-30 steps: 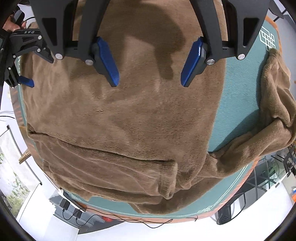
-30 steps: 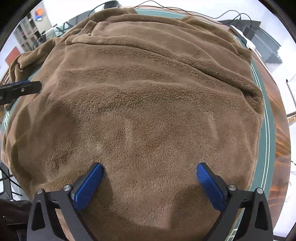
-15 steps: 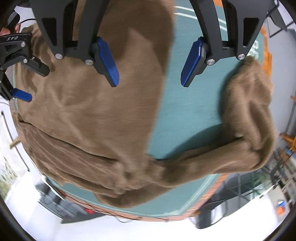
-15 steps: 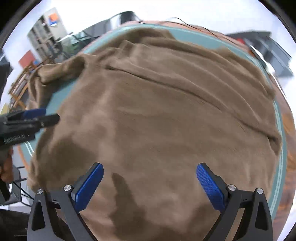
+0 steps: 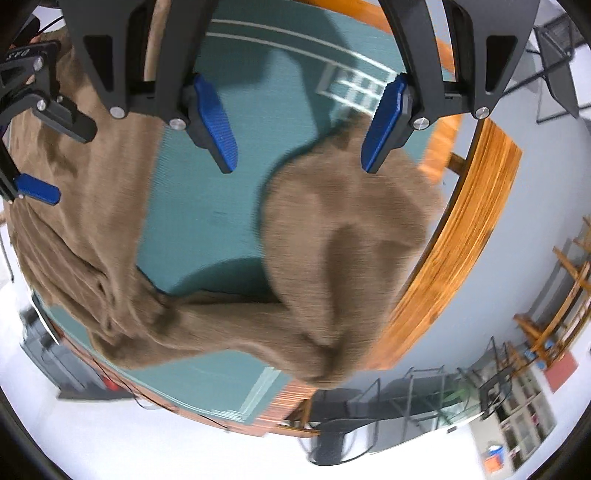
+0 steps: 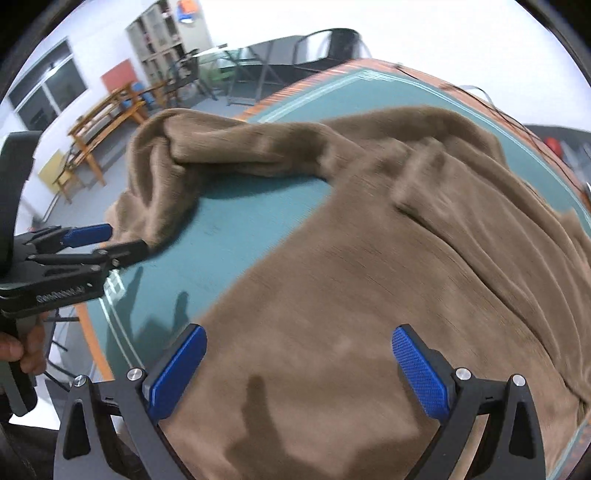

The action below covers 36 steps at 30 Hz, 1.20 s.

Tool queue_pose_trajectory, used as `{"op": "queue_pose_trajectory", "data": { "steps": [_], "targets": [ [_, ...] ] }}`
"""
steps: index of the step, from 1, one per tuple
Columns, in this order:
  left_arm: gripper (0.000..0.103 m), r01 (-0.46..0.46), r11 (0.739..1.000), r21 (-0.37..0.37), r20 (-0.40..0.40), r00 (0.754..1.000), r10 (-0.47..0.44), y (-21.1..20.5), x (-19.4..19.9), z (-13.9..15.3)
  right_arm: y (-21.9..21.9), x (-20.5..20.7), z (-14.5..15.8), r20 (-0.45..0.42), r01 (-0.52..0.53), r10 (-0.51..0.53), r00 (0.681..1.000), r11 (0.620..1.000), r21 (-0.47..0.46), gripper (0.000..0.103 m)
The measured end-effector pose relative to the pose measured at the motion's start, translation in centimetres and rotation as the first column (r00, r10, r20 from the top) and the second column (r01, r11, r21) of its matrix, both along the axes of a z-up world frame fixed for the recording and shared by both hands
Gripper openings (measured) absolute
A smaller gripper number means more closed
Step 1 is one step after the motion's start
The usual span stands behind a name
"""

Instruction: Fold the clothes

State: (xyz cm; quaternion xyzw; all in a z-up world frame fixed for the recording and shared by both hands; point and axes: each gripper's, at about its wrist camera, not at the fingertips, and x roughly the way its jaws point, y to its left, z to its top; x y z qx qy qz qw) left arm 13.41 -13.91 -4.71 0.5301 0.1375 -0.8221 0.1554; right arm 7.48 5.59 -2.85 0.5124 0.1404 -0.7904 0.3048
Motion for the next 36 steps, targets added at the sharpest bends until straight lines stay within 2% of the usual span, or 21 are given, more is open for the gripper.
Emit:
{"op": "queue_pose_trajectory", "data": {
  "steps": [1,7,9,11,16,19,24,27,31,32,36],
  "targets": [
    [0.082,-0.030,0.999,0.024,-0.012,0.999,0.030,-1.4,0.6,0.0,-0.8,0.1,0.2,-0.002,-0.019,0.019,1.000,1.000,-0.012,0.102],
    [0.082,-0.223,0.970,0.097,-0.015,0.974,0.225,-9.7,3.9,-1.3,-7.9,0.8,0.6,-0.039,-0.189,0.186,0.982,0.979,-0.079,0.102],
    [0.082,-0.261,0.957,0.124,-0.021,0.964,0.266,-11.8,4.5,-1.7,-10.7,1.3,0.6,-0.058,-0.257,0.253,0.966,0.963,-0.082,0.102],
    [0.082,-0.262,0.953,0.151,-0.056,0.960,0.273,-13.2,4.5,-1.7,-13.2,1.8,0.4,-0.077,-0.316,0.310,0.947,0.946,-0.071,0.102],
    [0.082,-0.143,0.956,0.258,-0.171,0.967,0.190,-15.9,3.5,-2.3,-16.2,2.0,-0.6,-0.078,-0.373,0.369,0.926,0.927,-0.042,0.102],
    [0.082,-0.043,0.954,0.295,-0.196,0.975,0.104,-16.3,2.3,-3.0,-16.7,1.5,-1.3,-0.054,-0.366,0.364,0.930,0.930,-0.044,0.102],
    [0.084,0.155,0.937,0.314,-0.252,0.965,-0.075,-15.2,0.3,-3.6,-16.1,0.4,-2.2,-0.021,-0.315,0.314,0.949,0.949,-0.033,0.102],
    [0.084,0.224,0.923,0.312,-0.251,0.957,-0.148,-13.9,-0.3,-3.6,-15.3,-0.4,-2.4,0.002,-0.273,0.273,0.962,0.961,-0.038,0.102],
    [0.083,0.246,0.908,0.338,-0.214,0.960,-0.181,-12.8,-0.8,-4.2,-14.5,-1.2,-2.3,0.012,-0.231,0.232,0.973,0.972,-0.047,0.102],
    [0.080,0.239,0.908,0.343,-0.197,0.964,-0.179,-12.7,-1.0,-4.3,-14.4,-1.4,-2.2,0.012,-0.223,0.224,0.975,0.974,-0.049,0.102],
    [0.030,0.188,0.910,0.370,-0.131,0.980,-0.149,-13.3,-1.3,-4.9,-13.9,-1.6,-2.0,0.004,-0.202,0.202,0.979,0.978,-0.053,0.102]
  ]
}}
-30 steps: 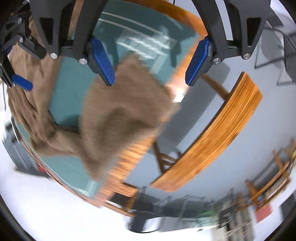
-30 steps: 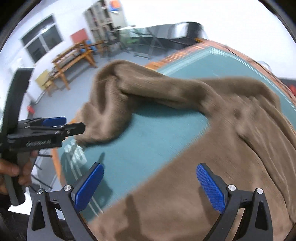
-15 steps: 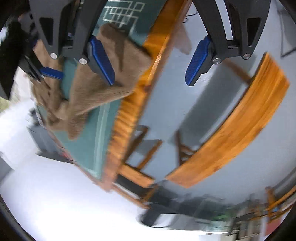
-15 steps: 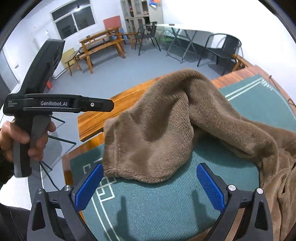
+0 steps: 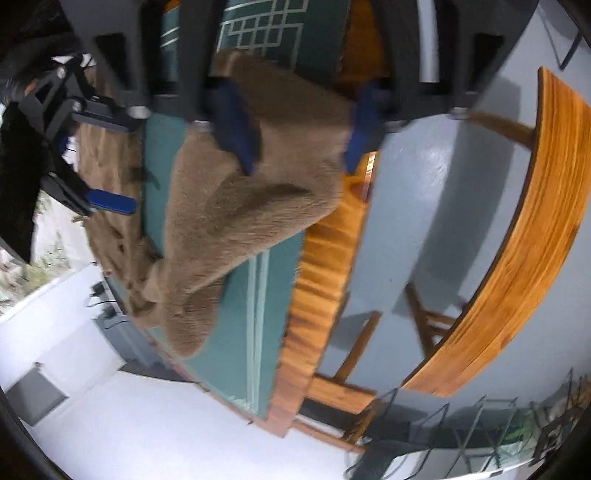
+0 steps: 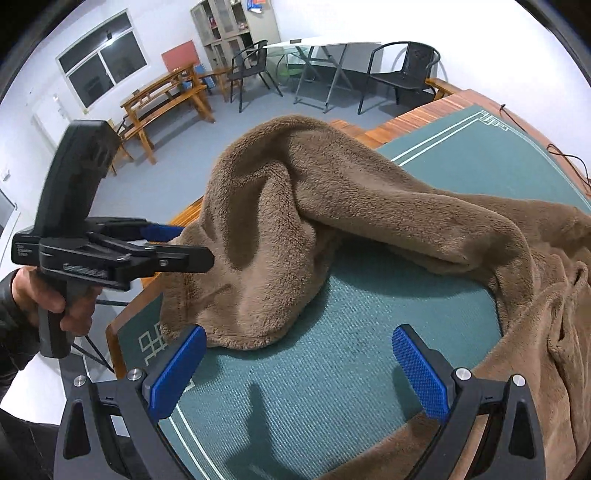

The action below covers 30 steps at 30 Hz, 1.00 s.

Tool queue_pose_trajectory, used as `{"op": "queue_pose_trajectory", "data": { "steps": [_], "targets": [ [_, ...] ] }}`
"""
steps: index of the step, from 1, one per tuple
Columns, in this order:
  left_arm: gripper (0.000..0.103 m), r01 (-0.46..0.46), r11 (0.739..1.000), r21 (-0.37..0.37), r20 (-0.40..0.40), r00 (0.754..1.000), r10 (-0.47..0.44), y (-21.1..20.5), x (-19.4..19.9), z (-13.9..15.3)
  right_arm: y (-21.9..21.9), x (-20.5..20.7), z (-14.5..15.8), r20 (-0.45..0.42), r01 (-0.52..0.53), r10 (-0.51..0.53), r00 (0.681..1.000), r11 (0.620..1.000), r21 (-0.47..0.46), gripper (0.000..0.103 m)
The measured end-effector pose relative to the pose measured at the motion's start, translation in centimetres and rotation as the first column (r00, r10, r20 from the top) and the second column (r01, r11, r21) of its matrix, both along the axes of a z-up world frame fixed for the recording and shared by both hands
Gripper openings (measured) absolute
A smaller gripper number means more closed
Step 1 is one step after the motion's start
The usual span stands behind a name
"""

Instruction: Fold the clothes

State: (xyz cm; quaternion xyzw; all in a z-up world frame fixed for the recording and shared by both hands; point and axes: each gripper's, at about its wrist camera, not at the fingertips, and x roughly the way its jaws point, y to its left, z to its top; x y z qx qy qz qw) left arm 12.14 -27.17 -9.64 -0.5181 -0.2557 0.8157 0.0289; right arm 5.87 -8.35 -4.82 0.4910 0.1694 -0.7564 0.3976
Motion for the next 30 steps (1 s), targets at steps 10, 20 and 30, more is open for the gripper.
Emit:
{"op": "queue_pose_trajectory", "data": {
  "steps": [10,20,30],
  "targets": [
    [0.016,-0.046,0.969,0.243,-0.076,0.995,0.066,0.1,0.9,5.0,0.1,1.6,1.5,-0.074,-0.028,0.023,0.997,0.997,-0.069,0.102],
    [0.016,0.069,0.917,0.393,-0.111,0.993,-0.027,5.0,-1.0,8.3,-1.1,5.5,3.8,-0.170,-0.129,0.102,0.980,0.979,-0.156,0.102],
    [0.016,0.170,0.863,0.476,-0.157,0.982,-0.107,9.0,-2.9,9.7,1.6,3.0,4.4,-0.203,0.036,-0.070,0.977,0.986,-0.166,0.031]
  ]
}}
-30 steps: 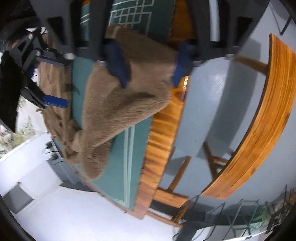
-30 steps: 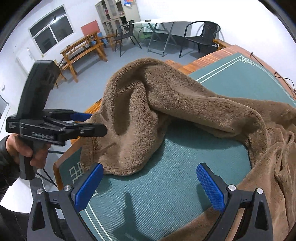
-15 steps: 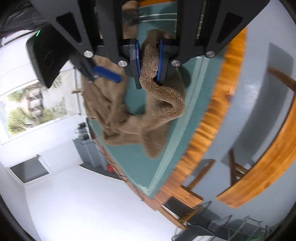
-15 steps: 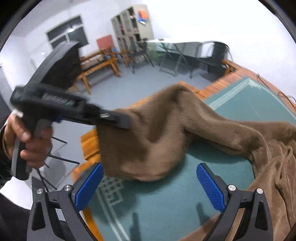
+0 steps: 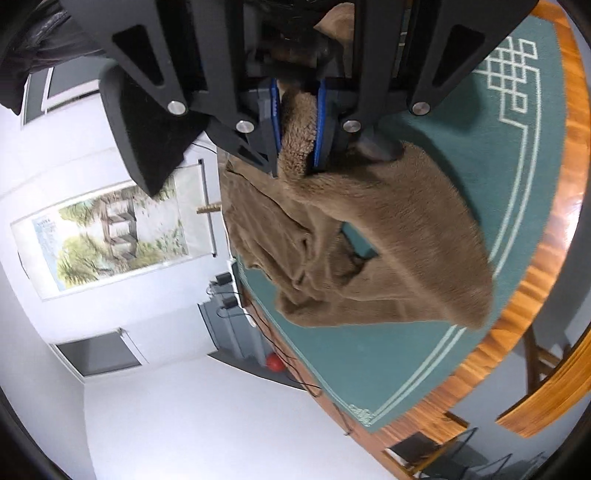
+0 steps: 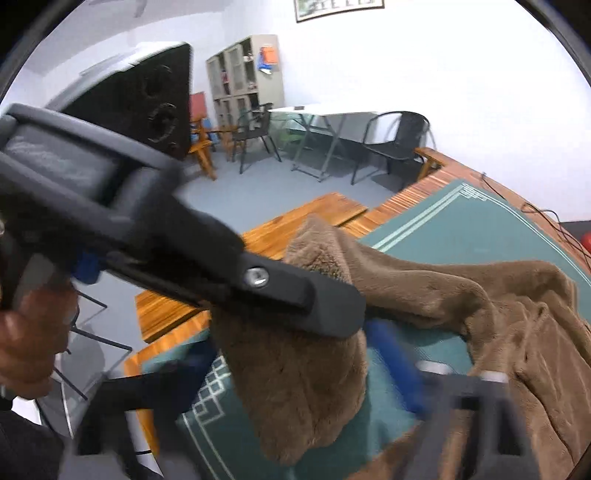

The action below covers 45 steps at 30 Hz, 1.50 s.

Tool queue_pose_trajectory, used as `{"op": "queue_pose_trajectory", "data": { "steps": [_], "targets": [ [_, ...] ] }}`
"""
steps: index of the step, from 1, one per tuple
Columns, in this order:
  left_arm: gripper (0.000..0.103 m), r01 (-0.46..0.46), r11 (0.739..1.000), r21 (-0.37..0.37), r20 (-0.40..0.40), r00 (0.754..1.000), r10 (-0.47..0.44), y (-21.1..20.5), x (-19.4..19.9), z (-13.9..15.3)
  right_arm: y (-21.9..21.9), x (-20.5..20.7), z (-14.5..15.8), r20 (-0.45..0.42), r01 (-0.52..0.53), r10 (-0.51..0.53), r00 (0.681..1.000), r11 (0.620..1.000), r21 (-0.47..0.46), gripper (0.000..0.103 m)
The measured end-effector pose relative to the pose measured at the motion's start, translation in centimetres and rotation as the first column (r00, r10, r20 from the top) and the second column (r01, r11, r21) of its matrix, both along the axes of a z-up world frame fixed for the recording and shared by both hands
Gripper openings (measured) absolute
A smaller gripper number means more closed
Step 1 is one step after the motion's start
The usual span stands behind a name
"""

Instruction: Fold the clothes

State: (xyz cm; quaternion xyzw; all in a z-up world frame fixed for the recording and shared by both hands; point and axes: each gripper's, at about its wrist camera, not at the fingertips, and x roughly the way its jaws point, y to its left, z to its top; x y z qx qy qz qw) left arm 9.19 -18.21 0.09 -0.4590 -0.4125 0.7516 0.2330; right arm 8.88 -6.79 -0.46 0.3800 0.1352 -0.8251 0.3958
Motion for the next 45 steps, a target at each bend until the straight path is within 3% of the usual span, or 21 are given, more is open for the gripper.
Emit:
{"op": "queue_pose_trajectory", "data": {
  "steps": [7,11,19,23,30,34,41,45],
  "targets": [
    [0.020,-0.040,0.999,0.010,-0.119,0.992,0.041,-0.4,-0.2,2.9,2.7,-3.2,1.9,0.007,0.076,-0.076,0.997,0.997,-0.033,0.026],
    [0.021,-0.098,0.991,-0.094,-0.141,0.986,0.084,-1.1,0.1,3.5,4.8,-5.5,4.2,0.049,0.148,-0.144,0.988,0.983,-0.106,0.024],
    [0.033,-0.162,0.967,-0.194,0.014,0.986,0.168,-2.0,-0.4,-1.3,7.2,-11.4,10.7,0.094,0.218,-0.200,0.975,0.940,-0.264,0.024],
    [0.040,-0.156,0.942,-0.297,0.044,0.983,0.177,-1.0,-2.0,-3.0,9.4,-14.5,13.6,0.098,0.281,-0.263,0.960,0.907,-0.313,0.024],
    [0.050,-0.106,0.936,-0.335,0.083,0.986,0.142,2.1,-6.2,-5.3,17.5,-17.1,16.4,0.098,0.462,-0.458,0.884,0.819,-0.340,0.024],
    [0.056,-0.070,0.919,-0.388,0.070,0.992,0.106,4.6,-8.6,-5.4,22.1,-17.1,17.2,0.079,0.532,-0.540,0.838,0.776,-0.340,0.024],
    [0.061,-0.035,0.858,-0.512,0.038,0.997,0.063,8.7,-13.2,-5.8,28.4,-15.7,17.6,0.030,0.615,-0.641,0.767,0.720,-0.320,0.024],
    [0.061,-0.028,0.820,-0.571,0.029,0.998,0.055,10.5,-14.8,-6.2,32.8,-14.5,16.8,0.036,0.691,-0.718,0.695,0.653,-0.311,0.024]
  ]
}}
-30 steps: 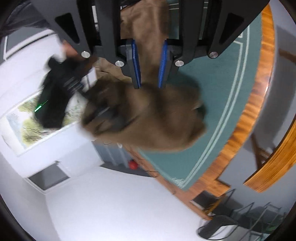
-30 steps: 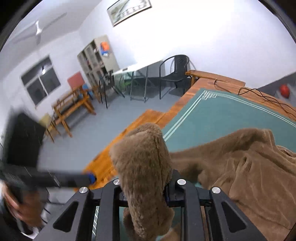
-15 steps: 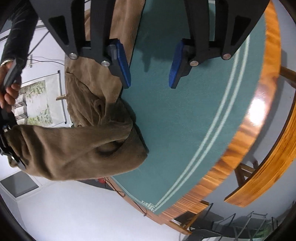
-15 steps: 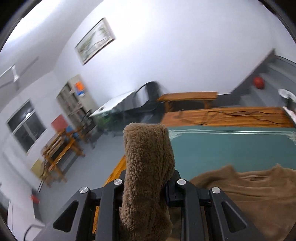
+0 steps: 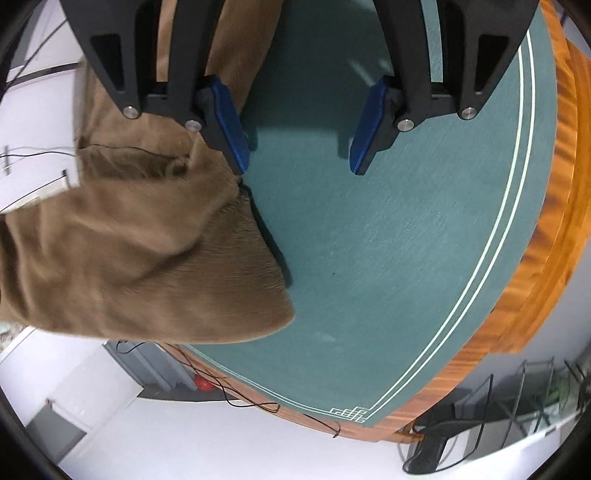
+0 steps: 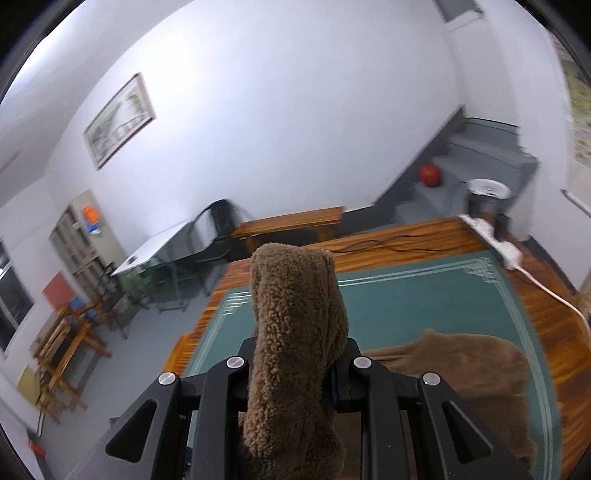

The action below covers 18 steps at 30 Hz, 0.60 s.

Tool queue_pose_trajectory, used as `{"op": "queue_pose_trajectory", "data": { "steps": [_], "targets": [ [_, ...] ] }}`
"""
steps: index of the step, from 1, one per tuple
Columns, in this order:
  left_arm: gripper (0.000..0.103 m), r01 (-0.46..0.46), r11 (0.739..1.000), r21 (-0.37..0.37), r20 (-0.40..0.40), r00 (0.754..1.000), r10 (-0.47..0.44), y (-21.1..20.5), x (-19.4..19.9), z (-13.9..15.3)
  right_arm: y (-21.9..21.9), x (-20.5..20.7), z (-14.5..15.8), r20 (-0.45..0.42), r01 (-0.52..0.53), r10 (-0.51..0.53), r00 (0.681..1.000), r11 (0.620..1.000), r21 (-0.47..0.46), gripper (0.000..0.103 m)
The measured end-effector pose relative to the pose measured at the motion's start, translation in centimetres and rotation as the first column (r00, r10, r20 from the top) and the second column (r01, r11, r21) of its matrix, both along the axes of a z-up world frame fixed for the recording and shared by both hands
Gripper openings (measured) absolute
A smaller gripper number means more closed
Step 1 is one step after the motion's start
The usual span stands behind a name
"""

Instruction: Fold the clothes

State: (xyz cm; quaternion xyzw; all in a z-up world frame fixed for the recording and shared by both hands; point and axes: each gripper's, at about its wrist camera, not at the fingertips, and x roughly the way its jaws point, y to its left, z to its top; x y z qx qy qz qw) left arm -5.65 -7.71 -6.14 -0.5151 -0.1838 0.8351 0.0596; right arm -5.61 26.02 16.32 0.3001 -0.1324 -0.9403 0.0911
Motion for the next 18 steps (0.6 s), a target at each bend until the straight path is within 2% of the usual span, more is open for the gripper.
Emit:
{"op": "queue_pose_trajectory", "data": {
  "steps": [3,8,12,18],
  "targets": [
    [0.061,0.012,1.000,-0.027,0.008,1.000,-0.012,1.3,-0.7,-0.3,4.1,0.6,-1.9,0.044,0.091,-0.090,0.995,0.996,-0.012,0.024],
    [0.061,0.040,0.997,-0.073,0.004,0.999,-0.040,3.4,-1.1,-0.2,8.3,0.3,-5.8,0.137,0.162,-0.165,0.977,0.986,0.027,0.024],
    [0.061,0.050,0.985,-0.167,0.011,0.999,-0.049,4.8,-1.3,-0.3,12.0,0.6,-10.3,0.245,0.198,-0.198,0.949,0.980,0.026,0.024],
    [0.061,0.038,0.953,-0.302,0.056,0.998,-0.022,5.3,-0.7,-1.4,15.0,-0.1,-16.2,0.374,0.219,-0.211,0.903,0.975,0.021,0.024]
  ]
}}
